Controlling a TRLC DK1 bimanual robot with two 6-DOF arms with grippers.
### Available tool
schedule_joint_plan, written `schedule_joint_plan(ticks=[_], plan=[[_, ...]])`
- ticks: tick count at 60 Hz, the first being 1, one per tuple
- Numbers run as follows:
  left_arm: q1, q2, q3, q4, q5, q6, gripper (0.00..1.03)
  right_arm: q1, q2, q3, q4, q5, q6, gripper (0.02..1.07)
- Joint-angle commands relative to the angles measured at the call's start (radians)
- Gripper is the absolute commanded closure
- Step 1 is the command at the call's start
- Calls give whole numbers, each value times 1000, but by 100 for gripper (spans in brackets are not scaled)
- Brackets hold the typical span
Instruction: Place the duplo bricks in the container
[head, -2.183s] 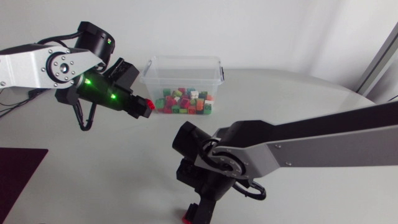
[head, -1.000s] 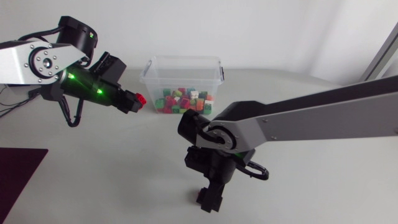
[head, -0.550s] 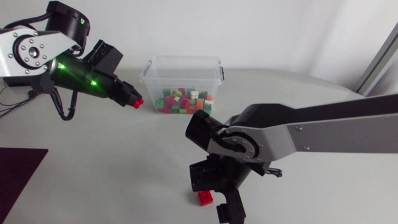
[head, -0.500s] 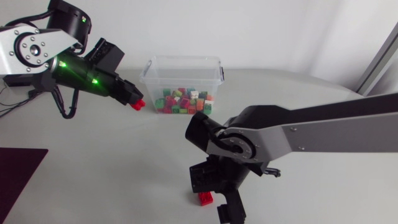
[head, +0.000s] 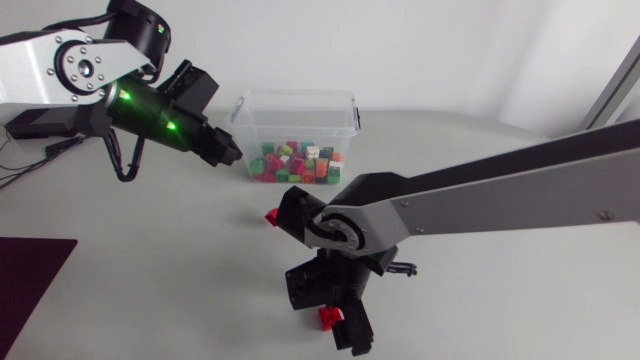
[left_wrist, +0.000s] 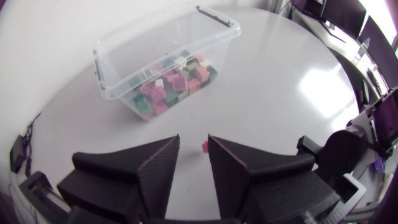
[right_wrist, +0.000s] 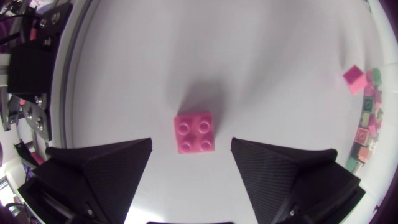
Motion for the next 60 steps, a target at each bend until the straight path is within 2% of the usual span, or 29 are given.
schedule_joint_plan(ticks=[1,3,4,7,8,9,11,13,14,16,22,27,39,49,60], plan=[[-11,39,21,-31,-8,45,65,7,36,20,-20,8,-44,25],[-18,42,15,-43,-8,63,59,9,41,23,-20,7,-47,27],[-22,42,6,-45,-8,74,52,12,45,23,-20,7,-48,27],[-32,44,-11,-45,-20,99,41,16,57,30,-21,8,-50,33],[-38,45,-20,-45,-31,116,34,18,64,33,-20,7,-51,35],[-40,45,-23,-45,-32,120,32,20,67,36,-20,7,-53,37],[-45,47,-39,-37,-38,142,21,23,76,44,-21,7,-57,44],[-45,53,-46,-33,-38,154,17,24,85,52,-23,5,-59,53],[-43,54,-46,-31,-38,155,17,26,85,52,-23,5,-59,53],[-42,67,-56,-26,-38,171,14,30,96,58,-27,-1,-57,63],[-37,94,-65,-23,-37,208,11,32,113,63,-29,-10,-54,79],[-37,113,-79,-14,-37,257,7,20,116,64,-29,-18,-53,79],[-46,165,-76,26,-28,329,6,-22,51,26,-26,-21,-50,80],[-81,228,-60,53,-9,361,6,-100,-24,-5,-43,-19,-59,81],[-140,294,-52,99,9,478,6,-171,-148,-57,-66,-29,-71,81]])
